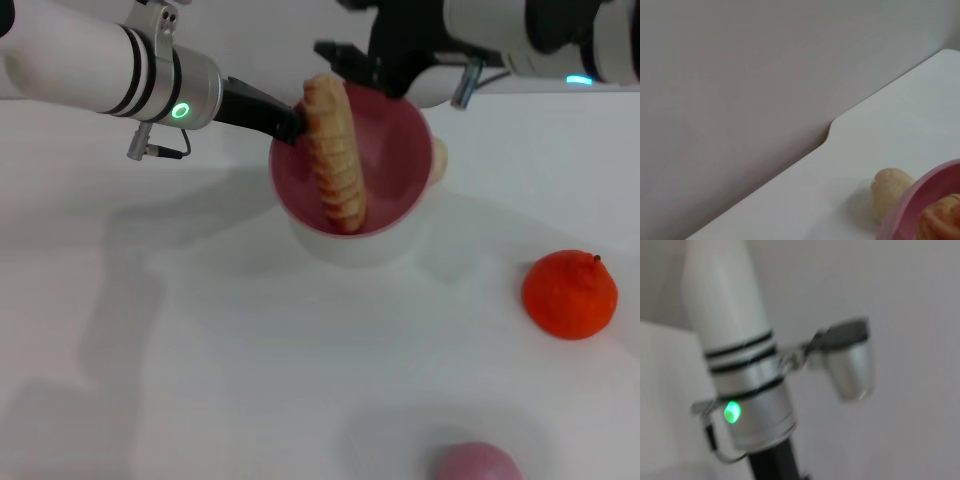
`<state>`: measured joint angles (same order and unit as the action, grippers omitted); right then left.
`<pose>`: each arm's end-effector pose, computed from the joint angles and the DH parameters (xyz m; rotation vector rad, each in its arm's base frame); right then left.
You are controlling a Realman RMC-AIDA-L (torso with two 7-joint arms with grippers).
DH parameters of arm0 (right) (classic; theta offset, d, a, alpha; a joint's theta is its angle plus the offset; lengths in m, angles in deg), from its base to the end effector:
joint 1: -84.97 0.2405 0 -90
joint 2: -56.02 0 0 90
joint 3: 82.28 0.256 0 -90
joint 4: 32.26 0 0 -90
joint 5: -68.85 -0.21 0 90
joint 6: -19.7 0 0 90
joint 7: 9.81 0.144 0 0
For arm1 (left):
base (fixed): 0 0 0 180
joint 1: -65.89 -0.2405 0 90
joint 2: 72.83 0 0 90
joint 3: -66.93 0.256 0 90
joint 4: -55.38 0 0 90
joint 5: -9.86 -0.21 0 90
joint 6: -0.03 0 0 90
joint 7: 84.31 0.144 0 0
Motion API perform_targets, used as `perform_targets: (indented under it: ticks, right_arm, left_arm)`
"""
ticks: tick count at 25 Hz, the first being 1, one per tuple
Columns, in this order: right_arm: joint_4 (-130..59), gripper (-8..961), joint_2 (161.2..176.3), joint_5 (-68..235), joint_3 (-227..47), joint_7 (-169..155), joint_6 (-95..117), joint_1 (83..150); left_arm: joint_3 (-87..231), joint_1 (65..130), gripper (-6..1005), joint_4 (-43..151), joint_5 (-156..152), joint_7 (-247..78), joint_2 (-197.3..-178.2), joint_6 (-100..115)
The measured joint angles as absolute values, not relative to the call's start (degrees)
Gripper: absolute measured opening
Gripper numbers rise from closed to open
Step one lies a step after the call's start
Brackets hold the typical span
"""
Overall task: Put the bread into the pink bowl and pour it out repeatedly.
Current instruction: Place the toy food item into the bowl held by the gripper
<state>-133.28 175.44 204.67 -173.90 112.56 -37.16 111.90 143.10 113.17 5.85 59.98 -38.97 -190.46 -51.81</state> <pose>0.0467 0.3573 0.0196 -2.4369 -0.2003 0.1703 -0.1468 0.4477 -0.0304 -2.4750 -0.7799 -0.0962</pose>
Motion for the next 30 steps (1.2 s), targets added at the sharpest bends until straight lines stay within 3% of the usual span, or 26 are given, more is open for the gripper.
perform_targets:
  ticks: [9,17,30]
  right_arm:
    - [-138.7,444,175.81,196.3,-166.6,110.6,-26.2,106.1]
    - [-131.3,443,175.45,177.6,-162.8,95.3,-14.1,100.1]
    - [-121.6,443,175.2,174.1,-164.2,90.7,-10.3,98.4]
  left_arm:
    - [142.3,112.8,46,5.9,58.1,-39.4,-190.33,-54.7]
    - [139.2,114.9,46,5.6,51.0,-41.4,-190.4,-62.6]
    - [135.4,119.0,46,3.8,44.8,-42.7,-190.6,-80.8]
